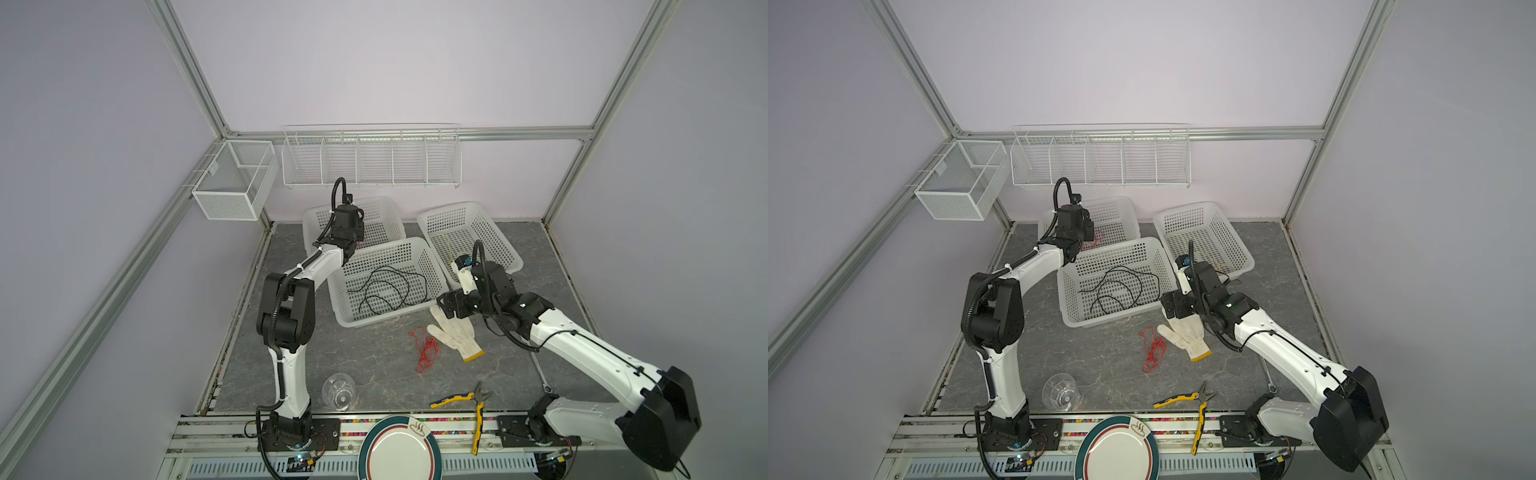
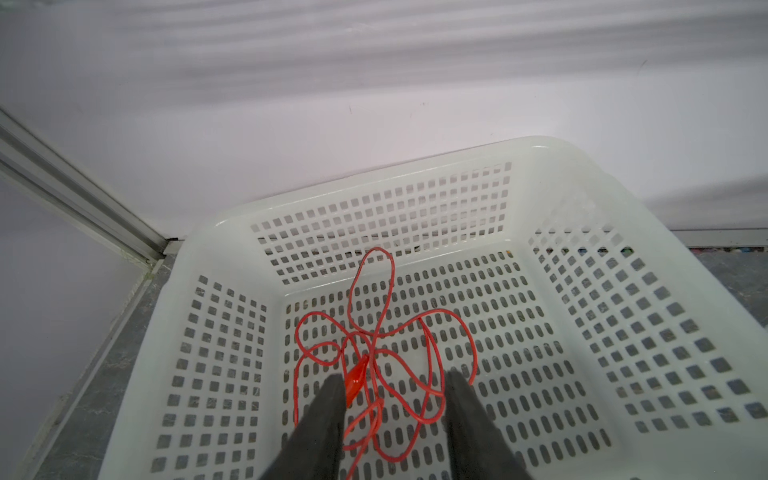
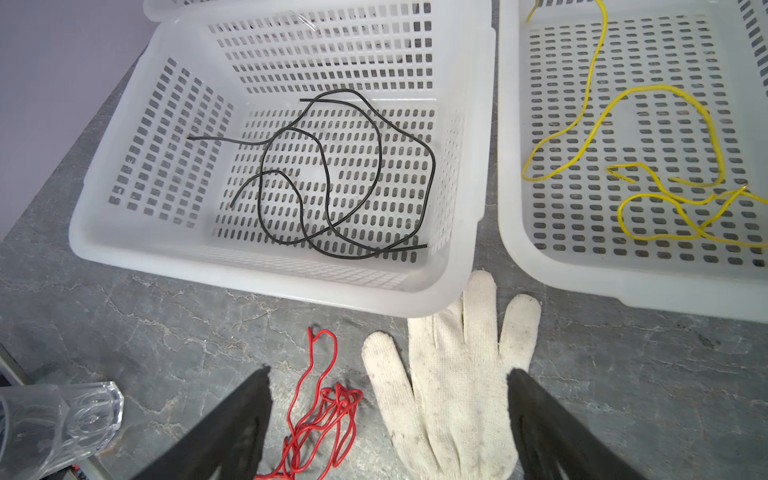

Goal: Untangle the cables
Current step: 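Lower the right gripper and grasp the remaining red wire tangle by the glove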

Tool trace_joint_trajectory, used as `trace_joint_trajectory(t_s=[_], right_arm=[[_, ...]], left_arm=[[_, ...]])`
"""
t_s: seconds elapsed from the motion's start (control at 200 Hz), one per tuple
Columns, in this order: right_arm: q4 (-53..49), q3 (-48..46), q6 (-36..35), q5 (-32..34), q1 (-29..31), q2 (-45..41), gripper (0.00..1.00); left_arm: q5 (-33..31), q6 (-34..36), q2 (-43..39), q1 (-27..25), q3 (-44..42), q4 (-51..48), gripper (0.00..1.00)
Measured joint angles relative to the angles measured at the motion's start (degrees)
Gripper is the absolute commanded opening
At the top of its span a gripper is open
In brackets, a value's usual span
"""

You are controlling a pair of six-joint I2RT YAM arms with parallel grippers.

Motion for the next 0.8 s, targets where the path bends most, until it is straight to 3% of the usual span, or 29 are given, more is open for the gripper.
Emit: trace_joint_trajectory(t_s=[0.15,0.28,0.58,0.8], right_arm=[[-0.9,-0.4,0.0,0.9,0.2,0.0,0.88],[-2.1,-1.8,-0.1,1.0,1.0,0.3,0.85],[-3.2,-6.9,0.8,-1.1,6.5,5.2,0.78],[-0.5,-10.5,5.0,-3.3,7.9,9.2,0.73]], left_arm=[[3.2,-0.7,-2.2,0.0,-2.3,-1.9,0.47],[7.6,-1.1,-8.8,-1.0,-7.5,-2.7,0.48],[9.4,-0.9,-27.8,-14.4,-21.8,1.3,0.48],[9.3,-3.6,-35.3,-19.0,-34.4,4.6,0.48]])
